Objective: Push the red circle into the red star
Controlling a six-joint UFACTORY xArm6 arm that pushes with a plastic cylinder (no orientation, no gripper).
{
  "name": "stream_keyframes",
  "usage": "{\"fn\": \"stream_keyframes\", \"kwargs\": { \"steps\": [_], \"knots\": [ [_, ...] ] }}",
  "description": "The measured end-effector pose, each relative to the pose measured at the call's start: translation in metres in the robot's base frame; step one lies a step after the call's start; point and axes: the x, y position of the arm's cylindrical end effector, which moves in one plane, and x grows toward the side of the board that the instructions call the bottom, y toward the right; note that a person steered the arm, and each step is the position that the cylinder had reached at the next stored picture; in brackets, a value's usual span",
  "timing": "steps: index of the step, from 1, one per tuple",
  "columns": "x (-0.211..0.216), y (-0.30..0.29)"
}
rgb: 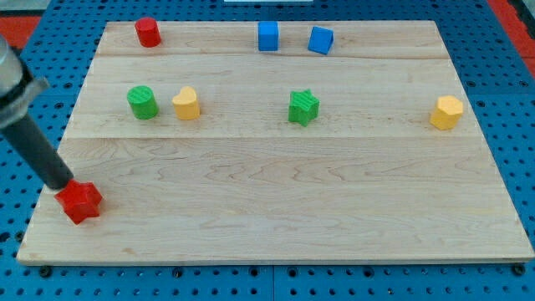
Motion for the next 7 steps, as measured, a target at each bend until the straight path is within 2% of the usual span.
{"fn": "stream_keyframes", "kwargs": {
  "steps": [1, 2, 3, 4, 5, 6, 7],
  "knots": [
    [-0.112, -0.019],
    [-0.188, 0.066],
    [-0.222, 0.154],
    [-0.300, 0.132],
    [-0.300, 0.090],
    [-0.269, 0.036],
    [-0.290, 0.028]
  ]
}}
